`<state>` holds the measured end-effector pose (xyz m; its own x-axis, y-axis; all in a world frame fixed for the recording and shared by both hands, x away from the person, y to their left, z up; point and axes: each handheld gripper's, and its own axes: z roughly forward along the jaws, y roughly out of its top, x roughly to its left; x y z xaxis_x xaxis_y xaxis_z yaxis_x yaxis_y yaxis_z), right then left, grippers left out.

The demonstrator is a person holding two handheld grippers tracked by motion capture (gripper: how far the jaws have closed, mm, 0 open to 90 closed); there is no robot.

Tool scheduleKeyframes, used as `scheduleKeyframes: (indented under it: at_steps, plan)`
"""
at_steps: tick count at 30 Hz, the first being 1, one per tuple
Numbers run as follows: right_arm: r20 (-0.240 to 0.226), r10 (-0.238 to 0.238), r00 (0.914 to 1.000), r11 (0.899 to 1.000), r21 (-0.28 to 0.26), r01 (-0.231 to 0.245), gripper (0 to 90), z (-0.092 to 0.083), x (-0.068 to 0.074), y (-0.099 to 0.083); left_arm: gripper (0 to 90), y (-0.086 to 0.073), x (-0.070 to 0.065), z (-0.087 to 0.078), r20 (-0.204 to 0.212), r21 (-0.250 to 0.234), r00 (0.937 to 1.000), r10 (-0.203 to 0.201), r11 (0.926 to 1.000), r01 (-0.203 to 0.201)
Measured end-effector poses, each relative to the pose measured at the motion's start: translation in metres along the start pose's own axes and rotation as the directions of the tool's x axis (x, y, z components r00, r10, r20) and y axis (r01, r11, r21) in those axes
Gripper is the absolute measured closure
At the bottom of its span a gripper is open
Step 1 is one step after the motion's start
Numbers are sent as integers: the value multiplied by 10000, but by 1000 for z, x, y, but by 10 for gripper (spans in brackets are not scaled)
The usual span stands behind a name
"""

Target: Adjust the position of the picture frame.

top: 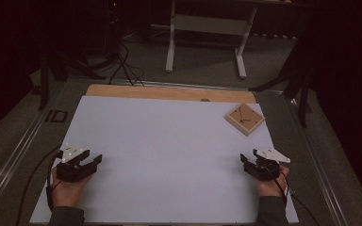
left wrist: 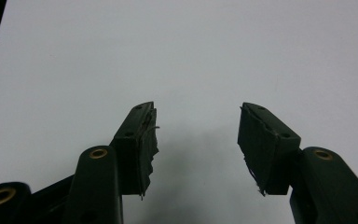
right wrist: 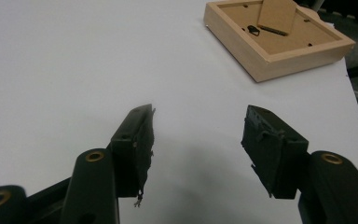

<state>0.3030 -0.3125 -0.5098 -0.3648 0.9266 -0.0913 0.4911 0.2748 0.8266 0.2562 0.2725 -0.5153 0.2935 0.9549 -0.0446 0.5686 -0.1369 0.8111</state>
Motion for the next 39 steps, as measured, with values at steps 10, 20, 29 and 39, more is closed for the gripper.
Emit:
scheduleKeyframes:
  at_steps: [10,20,29,39]
  plan:
    - [92,226,9997,9997,109,-227,436,5,-7,1,458,0,-1,-2,134,15,9999,-49,10000,49]
    - [87,558,9984,9984,8,-558,458,8,-14,2,454,1,1,-5,-10,-98,9998,-205,9997,205]
    - [166,887,9959,9959,-200,-883,481,8,-18,8,456,0,1,-5,-108,-39,9995,-293,9996,293]
    - [353,1197,9922,9915,-549,-1177,515,6,-29,24,456,-1,-4,-7,-164,65,9998,-124,9999,125]
